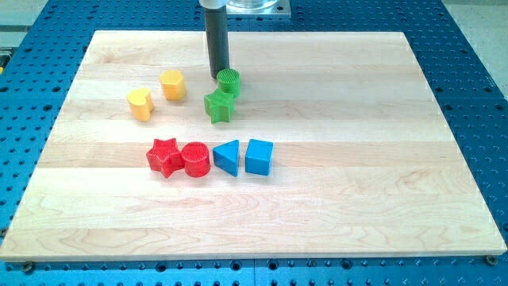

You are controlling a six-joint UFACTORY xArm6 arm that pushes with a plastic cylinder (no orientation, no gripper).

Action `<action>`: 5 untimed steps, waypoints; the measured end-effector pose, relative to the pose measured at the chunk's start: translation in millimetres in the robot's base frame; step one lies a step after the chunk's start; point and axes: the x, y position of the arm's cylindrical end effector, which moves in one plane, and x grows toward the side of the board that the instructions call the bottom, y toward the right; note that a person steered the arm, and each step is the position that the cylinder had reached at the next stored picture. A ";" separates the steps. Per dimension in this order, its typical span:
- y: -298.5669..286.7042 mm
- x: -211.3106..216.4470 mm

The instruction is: Slide the green circle into the green star

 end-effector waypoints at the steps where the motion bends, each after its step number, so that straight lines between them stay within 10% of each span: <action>1: 2.6 -0.8; 5: -71.5 116.6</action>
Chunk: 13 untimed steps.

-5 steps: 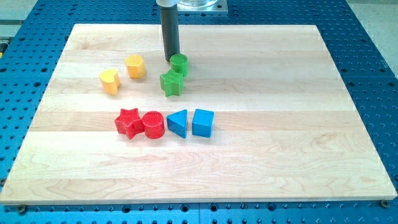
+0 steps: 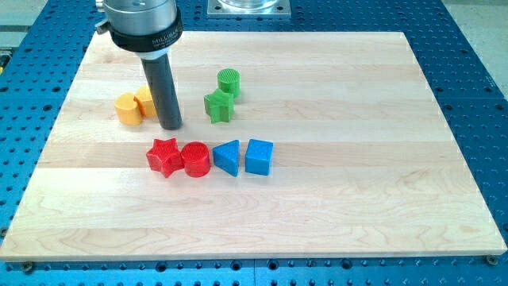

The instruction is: Slide the green circle into the green star

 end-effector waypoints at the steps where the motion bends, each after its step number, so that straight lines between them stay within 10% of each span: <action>1: 0.6 0.0; 6: 106.1 -20.4; 10: 99.6 -102.7; 13: 23.7 -52.0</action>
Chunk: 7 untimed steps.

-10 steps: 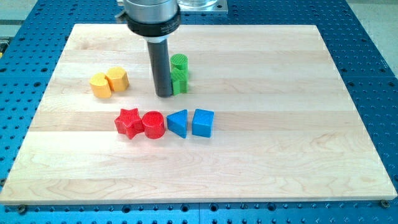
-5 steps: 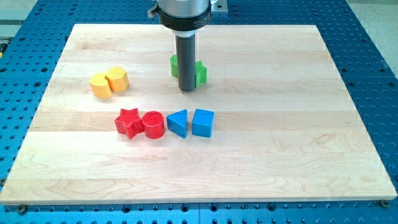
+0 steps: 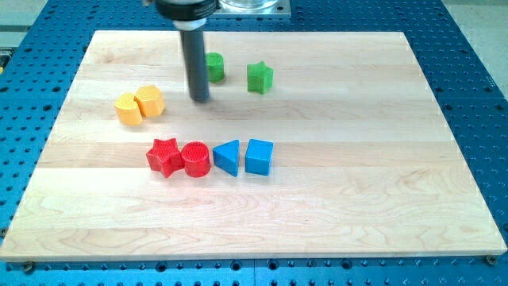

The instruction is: Slide the green circle into the green star

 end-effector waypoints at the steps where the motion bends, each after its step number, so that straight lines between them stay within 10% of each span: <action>1: -26.6 -30.0; 7: 86.1 -84.8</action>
